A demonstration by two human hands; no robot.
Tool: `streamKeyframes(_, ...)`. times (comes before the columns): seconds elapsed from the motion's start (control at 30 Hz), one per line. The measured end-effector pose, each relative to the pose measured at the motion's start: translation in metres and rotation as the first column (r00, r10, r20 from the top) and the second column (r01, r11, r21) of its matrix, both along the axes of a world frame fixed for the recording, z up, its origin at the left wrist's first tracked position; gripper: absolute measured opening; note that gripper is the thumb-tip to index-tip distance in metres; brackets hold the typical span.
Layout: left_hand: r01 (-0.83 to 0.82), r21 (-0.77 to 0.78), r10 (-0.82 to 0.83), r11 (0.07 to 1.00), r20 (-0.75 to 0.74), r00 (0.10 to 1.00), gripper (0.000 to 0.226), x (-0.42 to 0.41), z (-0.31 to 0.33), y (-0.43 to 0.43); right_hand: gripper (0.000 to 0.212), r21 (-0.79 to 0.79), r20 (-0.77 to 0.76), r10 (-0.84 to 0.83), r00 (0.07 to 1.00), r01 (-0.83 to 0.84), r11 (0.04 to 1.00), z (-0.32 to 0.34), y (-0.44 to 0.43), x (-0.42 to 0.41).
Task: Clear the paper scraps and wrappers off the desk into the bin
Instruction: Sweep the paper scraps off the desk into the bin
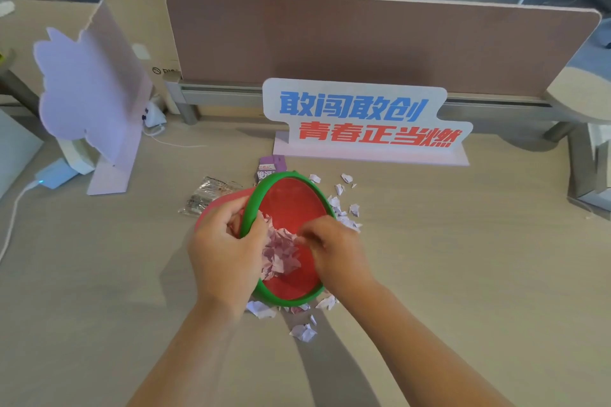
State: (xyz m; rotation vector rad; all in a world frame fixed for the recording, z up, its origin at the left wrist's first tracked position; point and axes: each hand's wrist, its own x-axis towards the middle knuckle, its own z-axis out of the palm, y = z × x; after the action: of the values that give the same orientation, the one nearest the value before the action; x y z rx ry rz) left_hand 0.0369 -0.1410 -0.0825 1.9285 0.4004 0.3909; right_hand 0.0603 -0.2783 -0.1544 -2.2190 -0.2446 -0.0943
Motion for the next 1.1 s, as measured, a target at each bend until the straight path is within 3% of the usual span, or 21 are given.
streamKeyframes(0.07,0.005,-0.003,-0.005,1.000,0.011,1.000,0.046,0.001,0.001,0.000,0.013,-0.057,-0.026,0.106,0.994,-0.107,0.993,-0.004,0.001,-0.001)
streamKeyframes(0.13,0.005,0.011,-0.005,1.000,0.017,1.000,0.047,0.001,0.001,0.001,0.016,-0.069,0.010,0.102,0.995,-0.101,0.992,-0.004,-0.005,-0.005)
streamKeyframes(0.33,-0.010,0.015,0.009,1.000,0.016,1.000,0.046,0.004,-0.001,0.003,0.014,0.044,-0.004,-0.194,0.981,0.194,0.980,-0.006,-0.042,-0.006)
streamKeyframes(0.43,-0.027,0.005,0.027,1.000,0.004,1.000,0.042,0.008,-0.003,0.005,0.017,-0.067,-0.147,-0.335,0.931,0.329,0.942,-0.032,-0.066,0.009)
streamKeyframes(0.57,-0.049,0.001,0.049,0.999,-0.022,0.999,0.036,0.017,-0.011,0.008,0.059,-0.350,-0.343,-0.279,0.897,0.153,0.924,-0.071,-0.078,0.032)
streamKeyframes(0.73,-0.071,0.043,0.071,0.997,0.009,0.997,0.032,0.026,-0.016,0.012,0.085,-0.519,-0.346,-0.204,0.916,-0.006,0.855,-0.098,-0.064,0.063)
streamKeyframes(0.93,-0.119,0.057,0.123,0.991,-0.078,0.989,0.034,0.043,-0.017,0.014,0.060,-0.672,-0.204,-0.123,0.971,-0.048,0.739,-0.131,-0.046,0.067)
streamKeyframes(1.1,-0.147,0.045,0.150,0.988,-0.070,0.986,0.038,0.052,-0.019,0.016,0.034,-0.631,-0.026,-0.005,1.000,-0.013,0.776,-0.136,-0.040,0.063)
